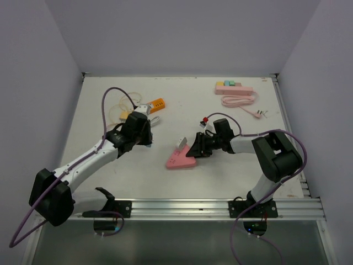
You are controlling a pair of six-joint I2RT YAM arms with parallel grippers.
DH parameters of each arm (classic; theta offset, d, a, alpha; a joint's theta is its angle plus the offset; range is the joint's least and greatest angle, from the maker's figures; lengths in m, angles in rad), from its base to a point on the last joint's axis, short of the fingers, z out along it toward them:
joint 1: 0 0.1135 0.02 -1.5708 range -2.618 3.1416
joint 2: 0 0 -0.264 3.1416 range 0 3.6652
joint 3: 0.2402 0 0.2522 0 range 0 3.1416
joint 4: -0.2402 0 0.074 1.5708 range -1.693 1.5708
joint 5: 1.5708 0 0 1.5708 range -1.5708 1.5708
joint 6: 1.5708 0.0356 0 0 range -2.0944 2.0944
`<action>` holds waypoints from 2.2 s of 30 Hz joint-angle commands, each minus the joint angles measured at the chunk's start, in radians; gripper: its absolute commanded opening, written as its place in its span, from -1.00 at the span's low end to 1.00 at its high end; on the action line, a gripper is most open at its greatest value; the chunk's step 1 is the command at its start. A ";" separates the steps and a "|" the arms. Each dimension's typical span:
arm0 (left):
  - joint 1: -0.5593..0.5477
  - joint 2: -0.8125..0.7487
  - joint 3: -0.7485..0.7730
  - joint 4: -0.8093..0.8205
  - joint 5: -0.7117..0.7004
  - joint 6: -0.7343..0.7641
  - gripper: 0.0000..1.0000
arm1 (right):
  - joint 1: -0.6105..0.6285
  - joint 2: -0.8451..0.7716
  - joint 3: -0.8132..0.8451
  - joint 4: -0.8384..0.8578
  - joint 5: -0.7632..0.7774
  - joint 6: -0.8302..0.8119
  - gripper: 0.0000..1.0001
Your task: Pull the plug off the socket
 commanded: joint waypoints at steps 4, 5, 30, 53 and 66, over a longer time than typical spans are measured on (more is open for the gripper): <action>0.265 -0.066 -0.124 0.134 0.028 -0.108 -1.00 | 0.005 0.018 -0.025 -0.094 0.206 -0.123 -1.00; 0.293 -0.066 -0.135 0.145 0.043 -0.134 -1.00 | 0.005 0.018 -0.025 -0.094 0.204 -0.123 -1.00; 0.687 0.071 -0.356 0.533 0.272 -0.282 -0.02 | 0.003 0.022 -0.028 -0.085 0.198 -0.121 -1.00; 0.396 -0.219 -0.184 0.136 0.375 -0.033 0.99 | 0.026 0.014 -0.023 -0.079 0.181 -0.129 -1.00; -0.152 0.199 0.164 0.090 0.048 0.004 0.99 | 0.041 0.012 -0.017 -0.086 0.181 -0.138 -1.00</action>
